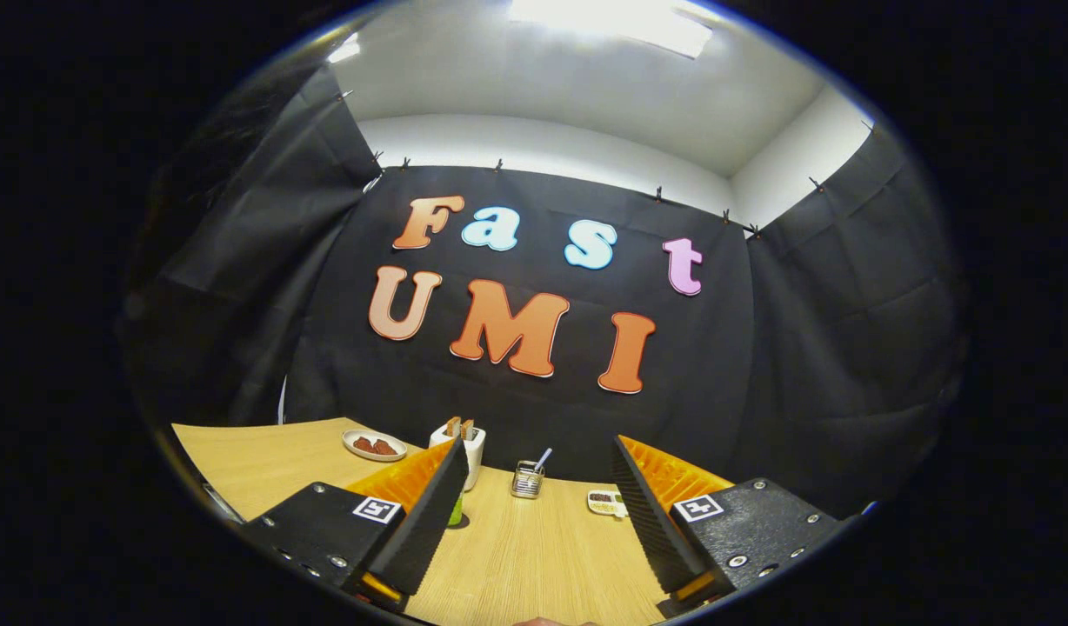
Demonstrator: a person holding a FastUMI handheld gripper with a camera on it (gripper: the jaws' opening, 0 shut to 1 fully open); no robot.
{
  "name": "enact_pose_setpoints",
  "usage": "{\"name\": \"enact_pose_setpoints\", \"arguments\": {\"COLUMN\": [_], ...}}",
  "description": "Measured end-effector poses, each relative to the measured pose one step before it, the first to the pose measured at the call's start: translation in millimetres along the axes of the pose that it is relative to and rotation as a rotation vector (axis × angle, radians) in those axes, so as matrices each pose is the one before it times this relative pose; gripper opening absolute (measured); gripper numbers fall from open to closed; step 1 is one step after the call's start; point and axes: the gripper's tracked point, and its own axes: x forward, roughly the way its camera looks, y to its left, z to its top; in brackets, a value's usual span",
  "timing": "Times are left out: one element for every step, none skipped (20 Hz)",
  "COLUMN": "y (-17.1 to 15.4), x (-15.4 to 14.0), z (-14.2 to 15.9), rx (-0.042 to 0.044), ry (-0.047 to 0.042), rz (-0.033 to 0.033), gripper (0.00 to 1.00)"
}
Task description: Take the bottle from table, then pour the juice into the cup, finally place the bottle on the coaster
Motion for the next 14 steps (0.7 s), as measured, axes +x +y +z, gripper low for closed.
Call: {"name": "enact_pose_setpoints", "arguments": {"y": [0.53,0.29,-0.95,0.91,0.26,0.06,0.01,1.09,1.68,-0.50,-0.32,-1.09,0.67,0.14], "x": [-1.19,0.15,1.25,0.54,0.81,2.06,1.23,1.82,1.84,0.94,0.96,-0.14,1.08,1.29], "z": [-0.78,1.14,2.63,2.99,2.01,3.20,1.60,-0.37,-1.65,-2.22,-0.86,-0.06,0.58,1.10], "rx": [-0.00218,0.00016,0.00756,0.01062,0.01425,0.01524,0.01489,0.01671,0.01514,0.01158,0.00627,0.00227,-0.00796,-0.01318], "ry": [-0.00326,-0.00660,-0.01000,-0.00823,-0.00848,-0.01007,-0.00714,-0.00604,-0.00165,-0.00013,-0.00025,-0.00083,-0.00443,-0.00563], "rz": [-0.00123,-0.00085,-0.00450,0.00332,0.00030,0.00010,0.00208,0.00493,0.00725,0.00017,-0.00138,-0.00373,-0.00348,-0.00896], "gripper": [0.98,0.98,0.98,0.98,0.98,0.98,0.98,0.98,0.98,0.98,0.98,0.98,0.98,0.98]}}
